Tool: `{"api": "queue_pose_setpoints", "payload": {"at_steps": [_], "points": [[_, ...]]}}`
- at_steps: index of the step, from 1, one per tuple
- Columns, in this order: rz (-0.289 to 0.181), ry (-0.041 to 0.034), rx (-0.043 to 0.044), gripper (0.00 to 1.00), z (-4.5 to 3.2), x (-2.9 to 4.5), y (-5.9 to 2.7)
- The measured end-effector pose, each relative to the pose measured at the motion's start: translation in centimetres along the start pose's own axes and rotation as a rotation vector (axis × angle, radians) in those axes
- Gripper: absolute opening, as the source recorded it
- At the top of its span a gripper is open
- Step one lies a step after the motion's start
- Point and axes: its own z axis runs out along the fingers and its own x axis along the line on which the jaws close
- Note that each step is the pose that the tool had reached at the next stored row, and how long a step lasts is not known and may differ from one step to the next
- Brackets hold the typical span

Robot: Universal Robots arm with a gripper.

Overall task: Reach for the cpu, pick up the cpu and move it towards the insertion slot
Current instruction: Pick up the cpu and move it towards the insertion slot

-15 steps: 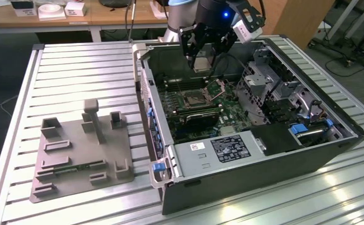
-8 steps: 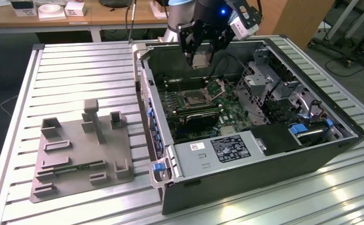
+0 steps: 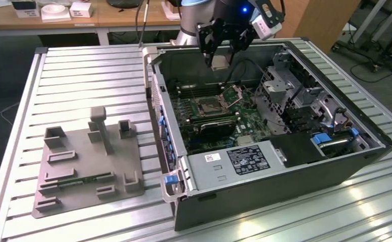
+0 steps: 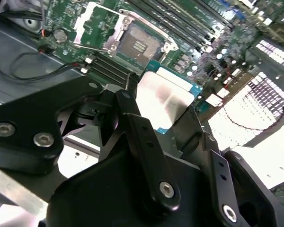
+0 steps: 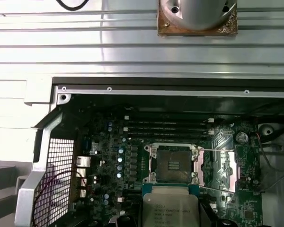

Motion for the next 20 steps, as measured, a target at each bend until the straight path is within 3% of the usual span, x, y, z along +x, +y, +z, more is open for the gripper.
{"api": "queue_pose_setpoints", "payload": {"at_steps": [5,20], "points": [[0.0,-0.0003,0.0001,0.55,0.15,-0.53,0.53],[0.021,-0.0033,0.0001,0.55,0.77,-0.62,2.52]]}}
